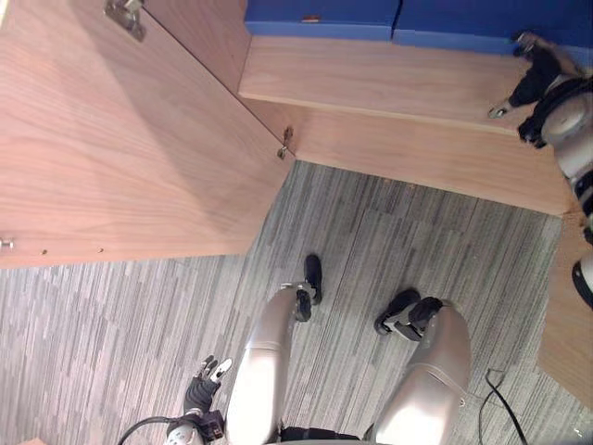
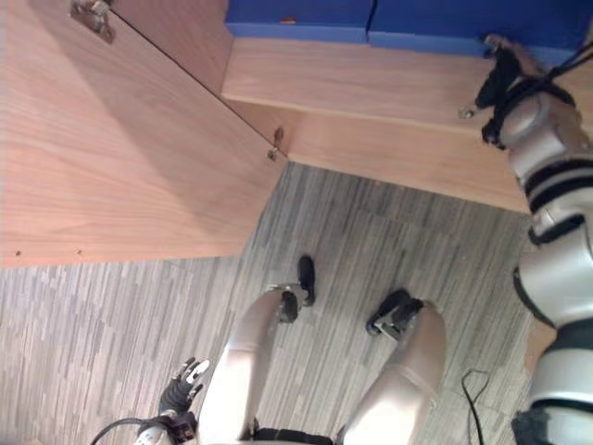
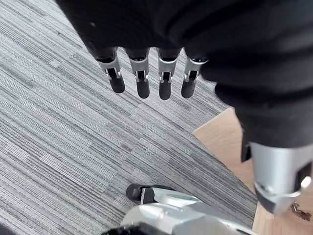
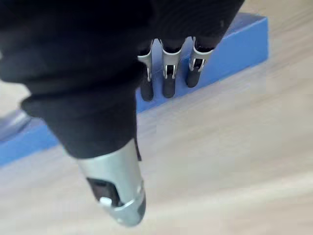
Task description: Walk over to the cabinet, pick up the folder, carry it to the office cabinet, place the folder inside the office cabinet, then close the office cabinet door
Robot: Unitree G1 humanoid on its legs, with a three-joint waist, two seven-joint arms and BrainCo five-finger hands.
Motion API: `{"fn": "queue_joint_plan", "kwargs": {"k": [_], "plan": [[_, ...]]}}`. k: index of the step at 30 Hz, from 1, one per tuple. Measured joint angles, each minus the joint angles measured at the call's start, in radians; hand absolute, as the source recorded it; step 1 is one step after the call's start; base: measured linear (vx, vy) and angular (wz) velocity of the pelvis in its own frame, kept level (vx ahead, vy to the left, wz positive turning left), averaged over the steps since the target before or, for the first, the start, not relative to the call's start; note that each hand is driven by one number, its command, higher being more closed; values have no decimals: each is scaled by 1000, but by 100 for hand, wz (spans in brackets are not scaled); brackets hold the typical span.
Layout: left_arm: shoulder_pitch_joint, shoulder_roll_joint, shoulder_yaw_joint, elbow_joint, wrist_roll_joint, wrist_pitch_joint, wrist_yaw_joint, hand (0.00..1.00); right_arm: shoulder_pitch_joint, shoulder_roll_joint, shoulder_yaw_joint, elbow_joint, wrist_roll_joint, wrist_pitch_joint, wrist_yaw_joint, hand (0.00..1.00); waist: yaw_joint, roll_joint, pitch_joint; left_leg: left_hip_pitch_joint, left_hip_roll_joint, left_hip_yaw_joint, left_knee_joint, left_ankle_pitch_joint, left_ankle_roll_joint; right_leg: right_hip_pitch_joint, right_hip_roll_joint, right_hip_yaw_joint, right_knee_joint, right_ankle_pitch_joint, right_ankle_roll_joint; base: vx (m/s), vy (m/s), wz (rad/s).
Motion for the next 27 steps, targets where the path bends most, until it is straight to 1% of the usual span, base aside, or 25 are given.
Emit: {"fn": "queue_joint_plan", "kwargs": {"k": [1, 2, 3, 4, 5, 6, 7, 8, 9, 10, 11, 13, 14, 15, 16, 17, 18, 19, 20, 21, 22, 23, 25, 26, 27], "plan": [[3, 1, 1, 0, 1, 0, -10, 0, 22, -2, -19, -22, -20, -9, 3, 0, -3, 0, 0, 10, 2, 0, -10, 3, 2, 10, 6, -2, -12, 5, 4, 53, -3, -19], [5, 2, 3, 0, 4, 0, -23, 0, 36, -3, -26, -44, -24, -14, 35, 0, -7, -3, -2, 24, 2, 5, -30, 9, 5, 20, 12, -2, -30, 10, 12, 63, 2, -18], [5, 6, 7, 0, 6, 1, -35, 0, 49, 0, -25, -74, -53, -19, 72, 0, -12, -11, -5, 49, -1, 16, -74, 28, 1, 30, 14, -3, -58, 25, 15, 63, 0, -14], [5, 7, 7, 0, 7, 1, -37, 0, 60, 2, -24, -87, -71, -21, 85, 0, -16, -14, -6, 66, -5, 18, -106, 43, 6, 42, 16, -9, -76, 35, 13, 58, 1, -8], [5, 8, 7, 0, 7, 1, -37, 0, 67, 4, -24, -97, -81, -21, 92, 0, -18, -15, -7, 77, -6, 18, -128, 56, -3, 51, 19, -14, -91, 42, 14, 55, -10, -5], [5, 9, 8, -1, 7, 1, -38, 0, 80, 10, -24, -118, -100, -20, 110, 0, -17, -20, -9, 103, -5, 20, -177, 80, -2, 68, 32, -23, -126, 59, 13, 75, -13, -11], [5, 10, 10, 0, 6, 1, -38, 0, 91, 31, -24, -118, -100, -20, 122, 0, -17, -28, -13, 131, -4, 23, -234, 105, -2, 83, 47, -29, -161, 78, 12, 77, -17, -16], [5, 12, 12, 0, 6, 1, -39, 0, 98, 46, -24, -118, -99, -19, 126, 0, -15, -35, -18, 148, -4, 28, -265, 117, -3, 89, 53, -30, -179, 86, 11, 86, -18, -23], [5, 12, 17, 0, 5, 1, -40, 0, 110, 77, -23, -118, -96, -19, 135, 0, -15, -42, -22, 179, 0, 35, -316, 141, -1, 106, 70, -35, -215, 103, 11, 121, -22, -30], [4, 11, 19, 0, 5, 0, -42, 0, 126, 112, -24, -114, -88, -19, 136, 0, -15, -44, -25, 202, 11, 39, -345, 151, 2, 132, 91, -45, -251, 119, 11, 130, -16, -32], [4, 10, 20, 1, 4, 0, -43, 0, 135, 133, -29, -110, -81, -18, 136, 0, -16, -44, -25, 213, 17, 42, -349, 152, 3, 146, 101, -48, -266, 125, 13, 115, -5, -30], [-4, 1, 38, 9, 4, 1, -43, 0, 188, 234, -75, -43, -34, -19, 124, 0, -16, -51, -37, 250, 31, 49, -342, 135, 4, 198, 123, -52, -305, 140, 22, 102, 28, -25], [-10, -8, 49, 15, 3, 1, -42, 0, 201, 263, -90, -16, -15, -18, 110, 0, -17, -50, -41, 257, 35, 49, -333, 128, 5, 215, 127, -54, -313, 143, 25, 123, 64, -25], [-23, -25, 72, 26, 2, 0, -40, 0, 233, 334, -130, 48, 9, -11, 84, 0, -14, -49, -44, 279, 50, 49, -312, 109, 8, 254, 148, -59, -339, 153, 32, 100, 87, -33], [-37, -43, 96, 45, 1, -1, -31, 0, 283, 412, -186, 95, 23, 0, 41, 0, -7, -49, -47, 296, 74, 50, -285, 86, 10, 295, 177, -64, -373, 166, 35, 70, 75, -40], [-46, -51, 107, 54, 1, -1, -26, 0, 314, 452, -231, 105, 23, 3, 15, 0, -4, -49, -49, 303, 88, 50, -269, 74, 8, 315, 195, -65, -392, 174, 38, 46, 80, -52], [-59, -66, 127, 69, 6, -2, -10, 0, 376, 538, -343, 119, 23, 4, -52, 0, 4, -49, -49, 319, 117, 52, -239, 48, 5, 353, 231, -65, -430, 191, 38, 26, 63, -44], [-67, -74, 137, 81, 7, -2, -3, 0, 407, 576, -404, 119, 23, 4, -78, 0, 4, -49, -50, 328, 130, 54, -226, 38, 7, 369, 246, -65, -446, 199, 38, 13, 88, -52], [-82, -89, 158, 94, 11, -2, 10, 0, 466, 645, -533, 119, 30, 3, -118, 0, 8, -50, -53, 346, 150, 57, -210, 18, 4, 402, 272, -64, -475, 211, 40, -1, 94, -41], [-101, -104, 181, 122, 17, -2, 24, 0, 539, 711, -694, 114, 111, -3, -157, 0, 11, -51, -59, 374, 165, 61, -205, 6, 5, 439, 295, -61, -508, 224, 45, -2, 93, -38], [-107, -113, 196, 132, 18, -1, 31, 0, 580, 743, -773, 107, 147, -5, -172, 0, 12, -54, -63, 392, 170, 64, -205, 1, 4, 460, 303, -59, -523, 227, 49, 23, 102, -36], [-117, -133, 232, 168, 27, 3, 44, 0, 713, 808, -964, 80, 233, -15, -193, 0, 11, -58, -87, 437, 177, 74, -204, -16, 4, 506, 319, -50, -553, 233, 59, 36, 94, -30], [-126, -155, 278, 223, 54, 10, 57, 0, 890, 872, -1145, 73, 359, -37, -201, 0, 9, -64, -149, 476, 187, 84, -197, -45, 2, 550, 332, -48, -585, 236, 69, 63, 86, -25], [-129, -161, 293, 241, 58, 10, 60, 0, 956, 889, -1201, 73, 408, -44, -201, 0, 4, -69, -166, 495, 188, 89, -196, -55, 2, 570, 336, -44, -596, 236, 72, 104, 88, -24], [-134, -171, 318, 266, 73, 16, 67, 0, 1079, 913, -1290, 74, 494, -52, -199, 0, 0, -75, -191, 537, 194, 101, -193, -75, 1, 613, 346, -33, -619, 239, 81, 122, 113, -37]]}}
